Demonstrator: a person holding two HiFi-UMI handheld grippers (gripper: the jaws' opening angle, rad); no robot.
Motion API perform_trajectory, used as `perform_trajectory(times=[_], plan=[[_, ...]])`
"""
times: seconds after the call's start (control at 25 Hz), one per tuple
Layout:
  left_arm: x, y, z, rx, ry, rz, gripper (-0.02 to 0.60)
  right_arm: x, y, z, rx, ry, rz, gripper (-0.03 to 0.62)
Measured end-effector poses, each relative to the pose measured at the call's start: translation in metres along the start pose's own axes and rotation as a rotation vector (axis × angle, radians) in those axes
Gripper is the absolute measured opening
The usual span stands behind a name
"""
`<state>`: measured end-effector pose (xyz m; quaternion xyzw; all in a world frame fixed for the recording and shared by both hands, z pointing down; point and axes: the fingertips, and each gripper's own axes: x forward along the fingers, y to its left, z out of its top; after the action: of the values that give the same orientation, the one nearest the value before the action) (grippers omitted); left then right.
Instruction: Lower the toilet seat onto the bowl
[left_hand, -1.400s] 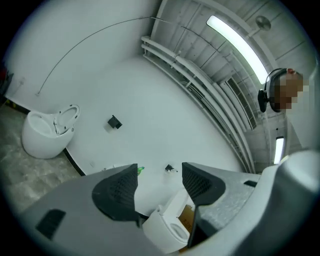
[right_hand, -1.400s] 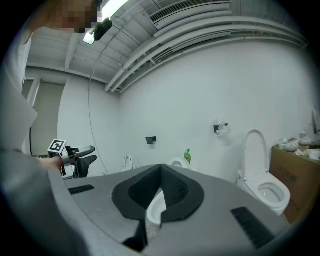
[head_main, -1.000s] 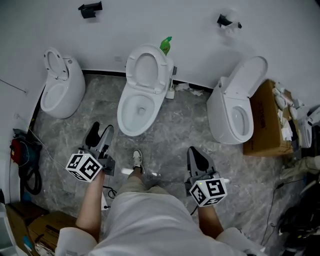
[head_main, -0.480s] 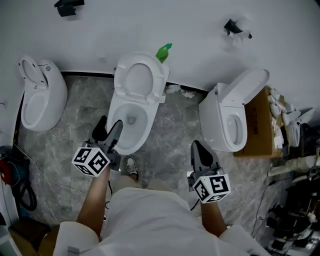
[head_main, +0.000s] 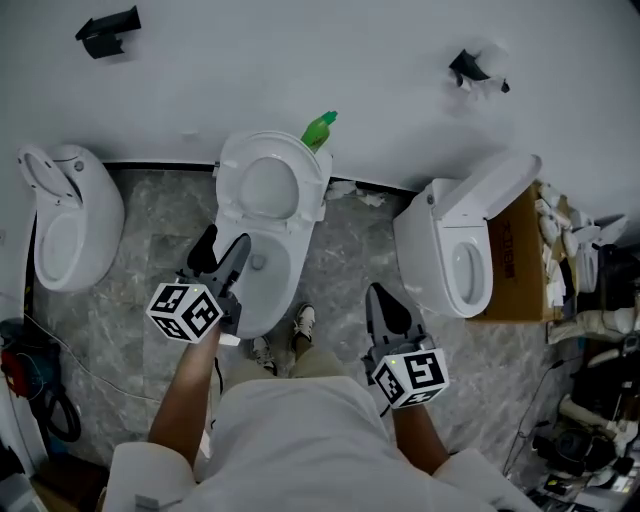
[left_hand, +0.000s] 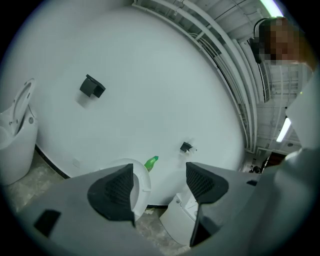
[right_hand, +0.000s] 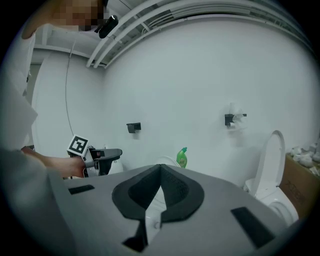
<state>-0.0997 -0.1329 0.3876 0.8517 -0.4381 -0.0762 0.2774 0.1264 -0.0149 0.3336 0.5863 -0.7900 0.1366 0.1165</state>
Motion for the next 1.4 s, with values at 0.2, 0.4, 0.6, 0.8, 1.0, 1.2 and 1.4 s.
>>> perform_trajectory(times=[0.2,0.4,0.6,0.8,1.0,1.2,1.4], plan=[[0.061,0.011,-0.007,0.021,0.044,0.027,0.313,0.039,-0.038,0.005,0.025,0.017,0.036,-0.003],[0.119,0.027,-0.015,0.056,0.097,0.058,0.313,0.078,-0.069,0.003,0.029,0.049,0.074,-0.003],[0.164,0.053,-0.026,0.174,0.164,0.104,0.313,0.1,-0.09,-0.01,0.053,0.085,0.1,-0.003],[0.205,0.081,-0.019,0.329,0.239,0.132,0.313,0.113,-0.105,-0.02,0.071,0.114,0.111,-0.003],[0.254,0.102,-0.023,0.54,0.349,0.13,0.301,0.124,-0.121,-0.028,0.085,0.134,0.114,-0.003],[0.284,0.123,-0.033,0.709,0.446,0.126,0.285,0.129,-0.134,-0.033,0.098,0.143,0.105,-0.003],[0.304,0.136,-0.049,0.913,0.542,0.099,0.253,0.13,-0.146,-0.041,0.108,0.156,0.096,-0.003]])
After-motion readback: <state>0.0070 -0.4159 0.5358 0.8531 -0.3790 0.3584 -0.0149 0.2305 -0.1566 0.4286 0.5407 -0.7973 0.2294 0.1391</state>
